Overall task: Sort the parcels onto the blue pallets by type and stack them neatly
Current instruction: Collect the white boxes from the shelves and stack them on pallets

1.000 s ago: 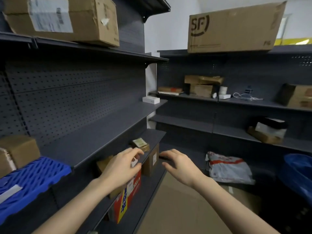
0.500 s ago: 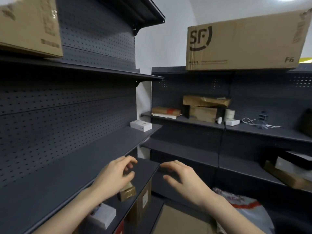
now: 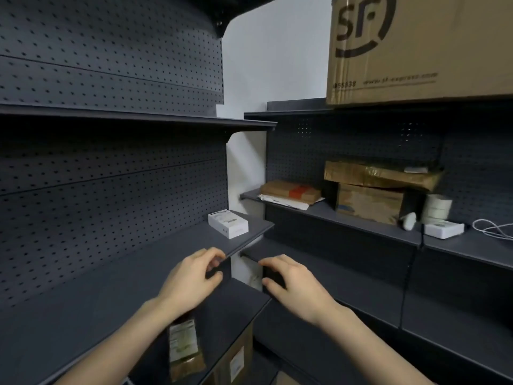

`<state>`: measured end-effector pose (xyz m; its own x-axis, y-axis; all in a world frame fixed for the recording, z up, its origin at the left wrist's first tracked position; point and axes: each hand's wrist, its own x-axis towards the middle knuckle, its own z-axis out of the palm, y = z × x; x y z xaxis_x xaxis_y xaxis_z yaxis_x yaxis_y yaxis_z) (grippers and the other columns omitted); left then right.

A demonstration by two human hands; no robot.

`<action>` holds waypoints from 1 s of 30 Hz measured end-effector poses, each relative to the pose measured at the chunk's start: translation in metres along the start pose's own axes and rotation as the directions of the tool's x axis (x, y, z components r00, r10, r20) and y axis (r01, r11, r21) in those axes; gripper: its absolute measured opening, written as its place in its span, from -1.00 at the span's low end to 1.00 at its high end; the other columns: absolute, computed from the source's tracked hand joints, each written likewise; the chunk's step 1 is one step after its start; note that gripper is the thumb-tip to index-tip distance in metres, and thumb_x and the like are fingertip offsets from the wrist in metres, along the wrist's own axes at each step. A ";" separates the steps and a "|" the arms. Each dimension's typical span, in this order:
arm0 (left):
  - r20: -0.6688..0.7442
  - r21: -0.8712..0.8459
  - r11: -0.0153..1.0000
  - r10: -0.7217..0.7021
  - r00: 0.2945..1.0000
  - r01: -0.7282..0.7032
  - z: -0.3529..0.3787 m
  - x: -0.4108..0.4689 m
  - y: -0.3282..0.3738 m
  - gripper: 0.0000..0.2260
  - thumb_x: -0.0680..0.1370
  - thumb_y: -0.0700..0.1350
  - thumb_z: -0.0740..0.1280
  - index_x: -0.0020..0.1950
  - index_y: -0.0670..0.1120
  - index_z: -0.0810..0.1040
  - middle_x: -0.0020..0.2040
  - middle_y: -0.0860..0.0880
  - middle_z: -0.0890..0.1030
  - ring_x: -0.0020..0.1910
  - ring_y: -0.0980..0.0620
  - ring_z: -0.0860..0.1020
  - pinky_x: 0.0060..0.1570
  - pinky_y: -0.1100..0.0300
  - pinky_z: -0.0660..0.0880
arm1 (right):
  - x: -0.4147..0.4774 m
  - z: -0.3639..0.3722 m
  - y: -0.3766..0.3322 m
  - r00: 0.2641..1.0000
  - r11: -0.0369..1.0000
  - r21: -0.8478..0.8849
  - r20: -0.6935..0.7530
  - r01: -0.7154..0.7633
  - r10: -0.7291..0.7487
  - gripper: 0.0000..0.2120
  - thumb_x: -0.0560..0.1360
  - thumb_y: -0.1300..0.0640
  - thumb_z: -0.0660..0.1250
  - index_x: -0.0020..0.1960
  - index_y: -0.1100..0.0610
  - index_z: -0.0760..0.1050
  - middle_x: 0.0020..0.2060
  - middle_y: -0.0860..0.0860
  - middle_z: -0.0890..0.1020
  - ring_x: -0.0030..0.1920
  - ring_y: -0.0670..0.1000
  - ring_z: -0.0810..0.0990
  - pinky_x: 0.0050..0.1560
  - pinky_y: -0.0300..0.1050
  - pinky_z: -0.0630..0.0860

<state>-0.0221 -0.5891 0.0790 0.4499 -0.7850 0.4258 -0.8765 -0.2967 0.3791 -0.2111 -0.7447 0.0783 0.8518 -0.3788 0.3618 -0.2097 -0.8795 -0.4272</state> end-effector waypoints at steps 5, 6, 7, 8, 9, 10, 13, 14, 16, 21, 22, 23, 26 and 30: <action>-0.026 0.087 0.994 -0.066 0.997 0.068 0.045 0.066 -0.017 -0.71 0.50 0.00 0.32 0.22 0.15 0.43 0.06 0.16 0.52 0.02 0.14 0.52 -0.02 0.10 0.52 | 0.066 0.018 0.068 0.999 1.000 -0.007 0.026 0.025 -0.025 -0.64 0.54 -0.05 0.21 0.34 -0.10 0.38 0.25 -0.12 0.44 0.26 -0.04 0.45 0.24 -0.06 0.43; -0.031 0.101 0.991 -0.080 0.996 0.083 0.055 0.081 -0.022 -0.70 0.51 0.01 0.31 0.23 0.15 0.42 0.08 0.15 0.52 0.04 0.13 0.52 -0.02 0.10 0.53 | 0.080 0.021 0.080 0.999 0.999 -0.018 0.029 0.034 -0.034 -0.63 0.55 -0.04 0.21 0.35 -0.08 0.37 0.26 -0.11 0.44 0.27 -0.04 0.44 0.25 -0.07 0.42; -0.034 0.115 0.989 -0.093 0.995 0.096 0.064 0.096 -0.027 -0.69 0.52 0.02 0.30 0.25 0.15 0.40 0.10 0.14 0.52 0.06 0.12 0.52 -0.01 0.10 0.54 | 0.096 0.024 0.092 0.999 0.999 -0.031 0.037 0.042 -0.041 -0.63 0.56 -0.04 0.21 0.36 -0.07 0.36 0.28 -0.11 0.43 0.28 -0.04 0.43 0.25 -0.09 0.41; -0.035 0.129 0.986 -0.100 0.994 0.104 0.073 0.112 -0.033 -0.67 0.53 0.03 0.29 0.28 0.14 0.38 0.13 0.13 0.52 0.08 0.11 0.52 -0.01 0.10 0.54 | 0.113 0.028 0.103 0.998 0.998 -0.046 0.044 0.049 -0.047 -0.62 0.56 -0.03 0.21 0.37 -0.07 0.36 0.29 -0.10 0.43 0.29 -0.04 0.42 0.26 -0.09 0.39; -0.037 0.143 0.984 -0.101 0.994 0.105 0.082 0.128 -0.039 -0.65 0.54 0.04 0.28 0.32 0.13 0.35 0.17 0.11 0.51 0.11 0.09 0.51 -0.01 0.11 0.53 | 0.131 0.033 0.115 0.997 0.997 -0.058 0.049 0.057 -0.054 -0.62 0.56 -0.03 0.22 0.36 -0.06 0.36 0.29 -0.10 0.43 0.30 -0.04 0.41 0.27 -0.09 0.38; -0.038 0.152 0.983 -0.102 0.994 0.106 0.089 0.144 -0.045 -0.61 0.55 0.05 0.27 0.36 0.13 0.31 0.21 0.10 0.50 0.14 0.07 0.50 0.00 0.11 0.52 | 0.149 0.038 0.126 0.997 0.996 -0.064 0.058 0.060 -0.056 -0.62 0.55 -0.03 0.22 0.36 -0.06 0.37 0.29 -0.09 0.43 0.30 -0.03 0.41 0.28 -0.09 0.38; -0.041 0.132 0.982 -0.131 0.990 0.136 0.105 0.190 -0.068 -0.51 0.55 0.09 0.25 0.44 0.18 0.17 0.28 0.09 0.44 0.21 0.04 0.47 0.05 0.11 0.49 | 0.209 0.054 0.152 0.989 0.994 -0.085 0.134 0.067 -0.055 -0.60 0.53 -0.02 0.23 0.35 -0.05 0.36 0.28 -0.02 0.44 0.31 0.03 0.41 0.29 -0.07 0.37; -0.039 0.126 0.981 -0.143 0.989 0.146 0.111 0.204 -0.077 -0.49 0.55 0.10 0.25 0.46 0.20 0.13 0.31 0.09 0.42 0.23 0.04 0.45 0.07 0.12 0.48 | 0.229 0.059 0.159 0.984 0.993 -0.098 0.172 0.071 -0.053 -0.59 0.52 -0.02 0.23 0.36 -0.04 0.36 0.27 0.01 0.43 0.31 0.06 0.41 0.29 -0.09 0.36; -0.039 0.145 0.975 -0.162 0.986 0.166 0.123 0.232 -0.097 -0.45 0.55 0.14 0.23 0.48 0.21 0.07 0.39 0.10 0.33 0.29 0.03 0.40 0.14 0.12 0.47 | 0.269 0.072 0.173 0.975 0.989 -0.121 0.215 0.087 -0.060 -0.55 0.51 0.00 0.24 0.39 -0.04 0.33 0.26 0.03 0.40 0.30 0.08 0.41 0.29 -0.13 0.34; 0.094 0.408 0.880 -0.306 0.947 0.244 0.160 0.280 -0.142 -0.32 0.52 0.25 0.19 0.53 0.18 -0.08 0.55 -0.08 0.07 0.45 -0.14 0.21 0.37 -0.07 0.28 | 0.342 0.111 0.209 0.953 0.951 -0.251 0.285 0.180 -0.105 -0.44 0.52 -0.07 0.22 0.47 -0.12 0.15 0.41 0.09 0.21 0.36 0.20 0.31 0.34 0.05 0.32; 0.129 0.463 0.856 -0.323 0.938 0.231 0.166 0.287 -0.149 -0.31 0.52 0.27 0.18 0.54 0.18 -0.09 0.55 -0.10 0.06 0.44 -0.16 0.20 0.38 -0.07 0.25 | 0.352 0.118 0.215 0.944 0.931 -0.297 0.309 0.212 -0.116 -0.42 0.53 -0.07 0.20 0.49 -0.11 0.09 0.45 0.12 0.15 0.39 0.22 0.27 0.35 0.10 0.28; 0.155 0.502 0.837 -0.338 0.928 0.220 0.171 0.293 -0.155 -0.31 0.51 0.28 0.17 0.54 0.17 -0.09 0.55 -0.11 0.08 0.43 -0.16 0.21 0.37 -0.06 0.24 | 0.362 0.125 0.221 0.935 0.916 -0.323 0.332 0.240 -0.128 -0.40 0.53 -0.07 0.18 0.51 -0.11 0.03 0.49 0.14 0.09 0.42 0.23 0.22 0.37 0.13 0.24; 0.181 0.545 0.805 -0.386 0.904 0.235 0.182 0.305 -0.170 -0.29 0.47 0.33 0.10 0.54 0.16 -0.08 0.50 -0.10 0.20 0.40 -0.14 0.26 0.33 -0.02 0.27 | 0.391 0.148 0.240 0.905 0.903 -0.307 0.392 0.301 -0.168 -0.34 0.54 -0.11 0.15 0.53 -0.16 -0.11 0.54 0.14 -0.02 0.48 0.22 0.11 0.42 0.15 0.14; 0.147 0.514 0.794 -0.456 0.878 0.326 0.197 0.312 -0.182 -0.27 0.40 0.39 0.03 0.52 0.19 -0.04 0.43 -0.08 0.33 0.34 -0.11 0.35 0.28 0.03 0.31 | 0.428 0.174 0.258 0.850 0.934 -0.138 0.474 0.329 -0.229 -0.27 0.49 -0.20 0.22 0.51 -0.21 -0.13 0.47 0.09 0.18 0.40 0.19 0.26 0.35 0.06 0.26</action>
<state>0.2440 -0.8871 -0.0196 0.7692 -0.6339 0.0802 -0.6369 -0.7707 0.0172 0.1834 -1.0834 -0.0210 0.9998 0.0162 0.0125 0.0181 -0.9861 -0.1655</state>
